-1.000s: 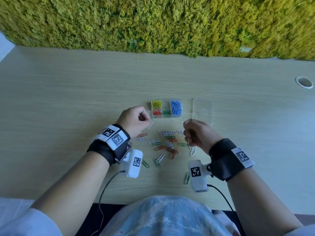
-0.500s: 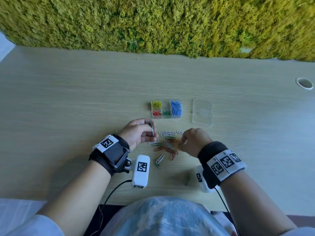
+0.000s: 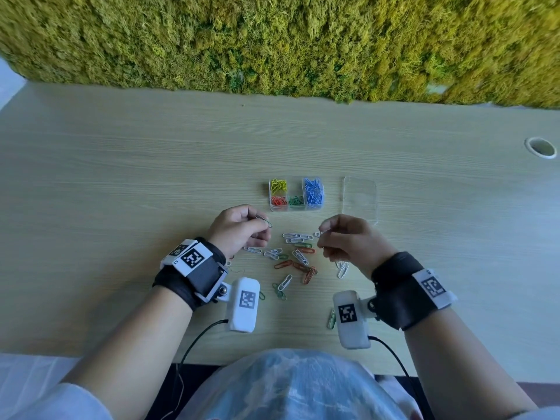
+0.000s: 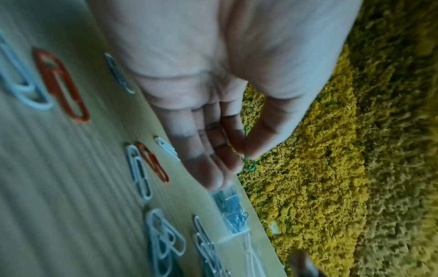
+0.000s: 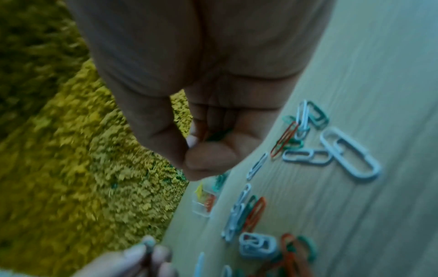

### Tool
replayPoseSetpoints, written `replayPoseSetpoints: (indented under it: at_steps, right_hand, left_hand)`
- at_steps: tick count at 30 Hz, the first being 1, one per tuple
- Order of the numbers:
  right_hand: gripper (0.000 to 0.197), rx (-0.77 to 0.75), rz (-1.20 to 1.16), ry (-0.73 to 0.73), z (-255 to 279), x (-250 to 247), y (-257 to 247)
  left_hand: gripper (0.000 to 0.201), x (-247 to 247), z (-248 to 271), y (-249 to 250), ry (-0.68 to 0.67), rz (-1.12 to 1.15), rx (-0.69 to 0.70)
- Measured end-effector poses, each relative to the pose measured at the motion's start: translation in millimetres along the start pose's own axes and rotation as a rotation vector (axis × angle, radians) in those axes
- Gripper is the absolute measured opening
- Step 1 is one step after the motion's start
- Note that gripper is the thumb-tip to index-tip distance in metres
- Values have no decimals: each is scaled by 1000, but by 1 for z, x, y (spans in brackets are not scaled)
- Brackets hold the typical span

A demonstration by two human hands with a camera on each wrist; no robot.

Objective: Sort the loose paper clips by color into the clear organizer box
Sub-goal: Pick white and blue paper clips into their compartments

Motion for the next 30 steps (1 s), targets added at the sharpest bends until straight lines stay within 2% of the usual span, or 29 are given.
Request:
replayPoseSetpoints:
  at_steps: [2, 4, 6, 9, 11, 13, 15, 17, 19, 22, 30]
  right_hand:
    - [23, -1, -194, -8, -2, 2, 3]
    - [27, 27, -177, -10, -6, 5, 4]
    - [26, 67, 45, 7, -11, 5, 2]
    - [17, 105, 646, 63, -17, 9, -13]
    - [21, 131, 986, 58, -20, 18, -20]
    - [27, 190, 1213, 37, -22, 24, -21]
    - [29, 215, 1271, 56, -23, 23, -21]
    - [29, 232, 1253, 92, -23, 16, -20]
    - [25, 245, 1217, 119, -22, 11, -17]
    - [20, 223, 1190, 150, -22, 6, -17]
    - [26, 265, 1250, 136, -25, 2, -8]
  left_hand:
    - [18, 2, 0, 0, -14, 57, 1]
    - [25, 4, 1, 0, -37, 148, 3]
    - [30, 8, 1, -1, -50, 242, -2]
    - [31, 11, 1, -3, -46, 248, -26]
    - [28, 11, 0, -3, -48, 86, -46]
    - [20, 14, 0, 3, -66, -308, -76]
    - [10, 23, -1, 10, -105, -730, -84]
    - [4, 38, -1, 12, -168, -999, -91]
    - [7, 50, -2, 11, -202, -1208, -91]
    - [15, 58, -5, 14, -184, -1374, -79]
    - [15, 73, -11, 6, -257, -1555, -126]
Point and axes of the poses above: each hand's wrist, its own z-axis away from the middle knuckle, its own x-axis out of the palm, y = z × x, the point moved 10 cm from there along -z, towards the middle knuckle, and after that the axes turned 14 degrees about -y, right-handed, at the moved point
